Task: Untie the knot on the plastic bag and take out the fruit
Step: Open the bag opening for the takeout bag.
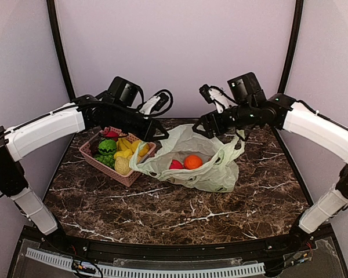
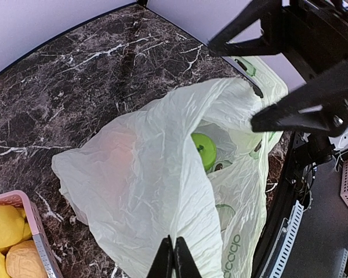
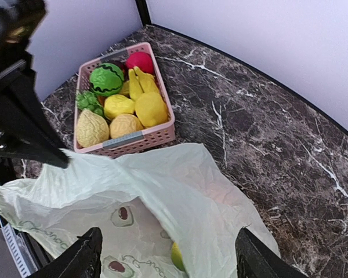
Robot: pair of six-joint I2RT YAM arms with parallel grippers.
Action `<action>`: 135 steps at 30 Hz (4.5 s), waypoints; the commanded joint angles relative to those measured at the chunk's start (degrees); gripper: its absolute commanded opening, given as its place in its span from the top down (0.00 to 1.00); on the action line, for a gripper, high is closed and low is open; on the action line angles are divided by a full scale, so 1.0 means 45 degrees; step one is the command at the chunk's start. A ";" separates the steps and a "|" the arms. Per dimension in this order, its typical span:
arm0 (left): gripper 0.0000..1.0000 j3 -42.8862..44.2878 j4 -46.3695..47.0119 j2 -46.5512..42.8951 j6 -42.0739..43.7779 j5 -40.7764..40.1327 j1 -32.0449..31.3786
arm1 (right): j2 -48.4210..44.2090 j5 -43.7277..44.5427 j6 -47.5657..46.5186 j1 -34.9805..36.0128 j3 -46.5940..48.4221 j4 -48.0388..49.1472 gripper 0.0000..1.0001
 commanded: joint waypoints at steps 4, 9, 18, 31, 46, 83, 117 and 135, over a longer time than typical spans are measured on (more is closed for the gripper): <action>0.99 -0.0327 0.0387 -0.0631 -0.0473 -0.0405 -0.0054 | -0.1892 0.1165 0.1180 0.1663 -0.1486 0.1332 0.23; 0.99 -0.0407 0.0504 -0.0658 -0.0659 -0.0514 -0.0052 | -0.1860 0.1662 0.1270 0.2557 -0.1803 0.1608 0.39; 0.99 -0.0669 0.0710 -0.0848 -0.0869 -0.0547 -0.0051 | 0.0290 0.2880 0.1772 0.2950 -0.1018 0.1040 0.52; 0.99 -0.1712 0.1682 -0.2012 -0.1857 -0.1219 0.1104 | 0.1350 0.6119 0.4030 0.2588 -0.1779 -0.2918 0.12; 0.99 -0.4061 0.2607 -0.3684 -0.2508 -0.1446 0.3384 | -0.3090 0.5878 0.6561 0.1148 -0.6404 -0.4491 0.04; 0.99 -0.4810 0.4014 -0.3455 -0.2069 0.0329 0.0875 | -0.2629 0.0233 0.1597 0.3119 -0.2372 0.2390 0.04; 0.99 -0.0903 0.1697 -0.2014 0.0070 -0.0720 0.0571 | 0.2116 0.7150 -0.3996 -0.0961 0.4640 -0.1708 1.00; 0.99 -0.6240 0.5643 -0.3009 0.0396 -0.1176 0.0174 | -0.1812 0.0984 -0.1513 -0.1260 -0.2409 0.1094 1.00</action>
